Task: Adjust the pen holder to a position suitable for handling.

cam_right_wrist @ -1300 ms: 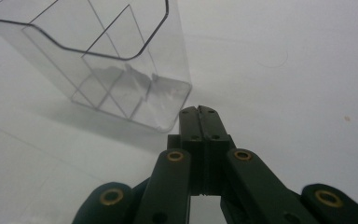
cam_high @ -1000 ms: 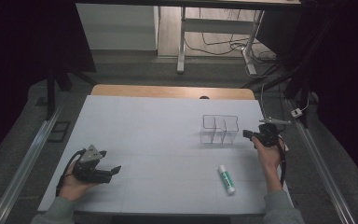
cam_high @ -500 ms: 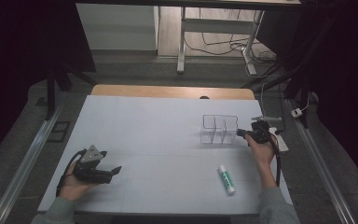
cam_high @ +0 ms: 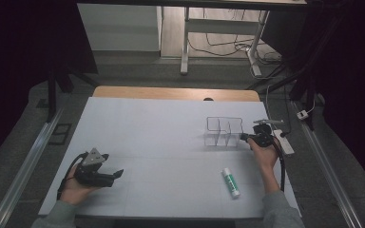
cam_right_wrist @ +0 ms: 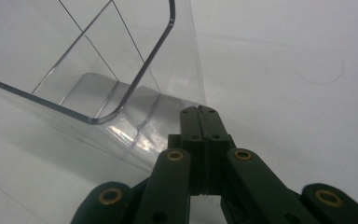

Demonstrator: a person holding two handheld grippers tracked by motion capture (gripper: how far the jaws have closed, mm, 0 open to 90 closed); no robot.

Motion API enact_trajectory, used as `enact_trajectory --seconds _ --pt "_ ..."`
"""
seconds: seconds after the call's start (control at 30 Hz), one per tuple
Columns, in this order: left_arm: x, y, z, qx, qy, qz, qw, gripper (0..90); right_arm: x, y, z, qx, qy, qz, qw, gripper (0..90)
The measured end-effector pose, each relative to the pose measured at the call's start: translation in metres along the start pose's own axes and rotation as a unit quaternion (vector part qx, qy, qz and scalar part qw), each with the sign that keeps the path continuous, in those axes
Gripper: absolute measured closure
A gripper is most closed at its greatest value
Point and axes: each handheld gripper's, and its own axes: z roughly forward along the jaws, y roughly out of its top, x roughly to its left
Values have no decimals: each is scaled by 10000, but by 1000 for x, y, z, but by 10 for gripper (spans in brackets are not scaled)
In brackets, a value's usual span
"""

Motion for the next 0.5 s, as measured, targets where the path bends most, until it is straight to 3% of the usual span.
enact_trajectory --seconds 0.5 --pt "0 0 1 35 1 29 10000 154 14 3 4 -31 80 -169 9998 900"
